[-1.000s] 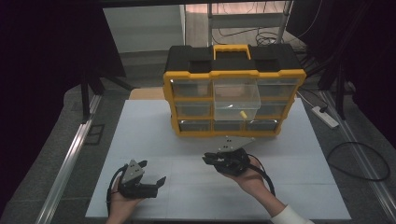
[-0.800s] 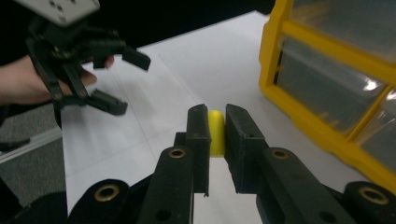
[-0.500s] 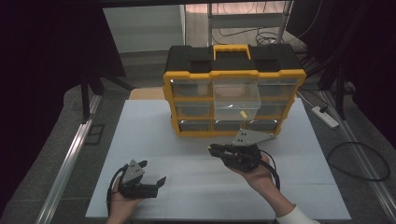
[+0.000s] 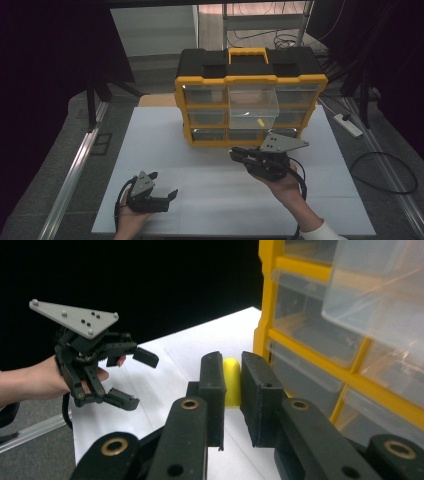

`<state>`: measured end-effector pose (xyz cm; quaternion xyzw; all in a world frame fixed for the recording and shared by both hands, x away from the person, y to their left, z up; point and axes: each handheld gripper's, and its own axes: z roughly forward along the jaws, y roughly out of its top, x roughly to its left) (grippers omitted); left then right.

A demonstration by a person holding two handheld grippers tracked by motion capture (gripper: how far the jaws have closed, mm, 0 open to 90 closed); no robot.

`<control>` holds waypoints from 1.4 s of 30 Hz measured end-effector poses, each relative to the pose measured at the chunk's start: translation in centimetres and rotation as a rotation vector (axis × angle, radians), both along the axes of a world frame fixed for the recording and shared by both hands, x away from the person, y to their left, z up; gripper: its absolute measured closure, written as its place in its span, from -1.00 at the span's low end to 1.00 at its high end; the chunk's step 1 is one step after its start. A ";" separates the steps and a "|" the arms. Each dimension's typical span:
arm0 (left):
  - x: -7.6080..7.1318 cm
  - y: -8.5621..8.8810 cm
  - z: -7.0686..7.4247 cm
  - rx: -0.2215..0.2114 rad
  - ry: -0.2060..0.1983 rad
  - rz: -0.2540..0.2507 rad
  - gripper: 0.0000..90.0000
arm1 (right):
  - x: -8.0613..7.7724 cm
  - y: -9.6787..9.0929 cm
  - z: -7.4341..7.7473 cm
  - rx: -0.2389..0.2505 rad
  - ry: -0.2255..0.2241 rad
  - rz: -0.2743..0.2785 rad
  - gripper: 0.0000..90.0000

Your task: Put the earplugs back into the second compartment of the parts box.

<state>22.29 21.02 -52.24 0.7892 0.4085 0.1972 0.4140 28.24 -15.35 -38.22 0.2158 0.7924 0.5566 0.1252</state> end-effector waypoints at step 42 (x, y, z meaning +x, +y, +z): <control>0.0 0.1 0.1 -0.005 -0.004 0.001 -0.85 | 3.2 -3.4 10.0 0.142 -0.130 -0.150 0.78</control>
